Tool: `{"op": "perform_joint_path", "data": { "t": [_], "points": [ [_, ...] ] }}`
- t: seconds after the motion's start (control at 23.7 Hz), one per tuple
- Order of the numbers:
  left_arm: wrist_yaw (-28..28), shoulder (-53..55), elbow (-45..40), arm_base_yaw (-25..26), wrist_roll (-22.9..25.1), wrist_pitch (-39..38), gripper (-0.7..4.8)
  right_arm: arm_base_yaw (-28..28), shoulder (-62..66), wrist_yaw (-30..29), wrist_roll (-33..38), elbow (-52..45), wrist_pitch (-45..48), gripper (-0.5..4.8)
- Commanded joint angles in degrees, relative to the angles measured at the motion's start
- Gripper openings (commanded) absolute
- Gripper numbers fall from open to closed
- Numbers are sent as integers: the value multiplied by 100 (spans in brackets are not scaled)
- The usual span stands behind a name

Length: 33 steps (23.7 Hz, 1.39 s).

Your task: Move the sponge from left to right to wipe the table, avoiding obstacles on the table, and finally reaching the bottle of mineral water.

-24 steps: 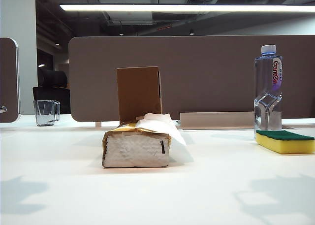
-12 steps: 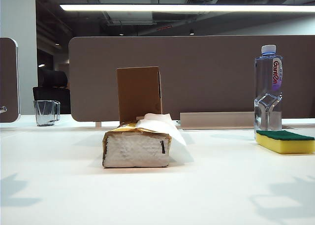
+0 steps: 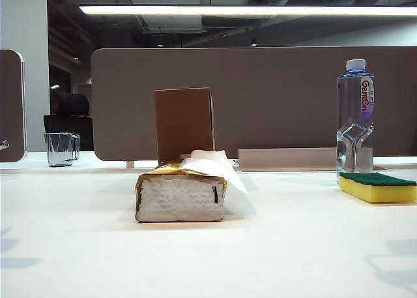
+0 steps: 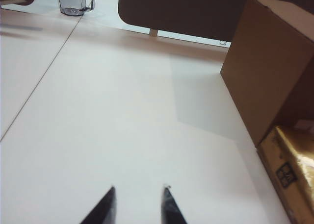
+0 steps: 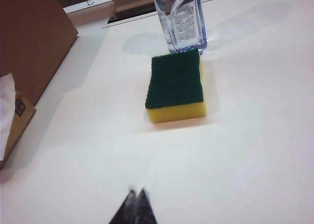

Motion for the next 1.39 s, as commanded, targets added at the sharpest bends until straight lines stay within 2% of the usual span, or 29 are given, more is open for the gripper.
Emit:
{"op": "perform_joint_path", "data": {
  "t": [0.04,0.34,0.59,1.01,1.22,1.39],
  "points": [
    [-68,-2,-160,0,33,431,108,2,-9,144,13,-122,291,-4],
    [-59,-4,-393,0,188,680,78,2,-11,142,-31,-442,509,-5],
    [216,-15,-675,0,229,909,73,2,-46,94,-352,-651,715,-5],
    [363,-50,-675,0,345,977,57,4,-826,77,-452,-863,664,-5],
    [356,-317,-675,0,382,828,57,2,-951,74,-450,-863,664,-5],
    [319,-935,-673,0,428,273,56,2,-951,48,-450,-866,667,-5]
  ]
}}
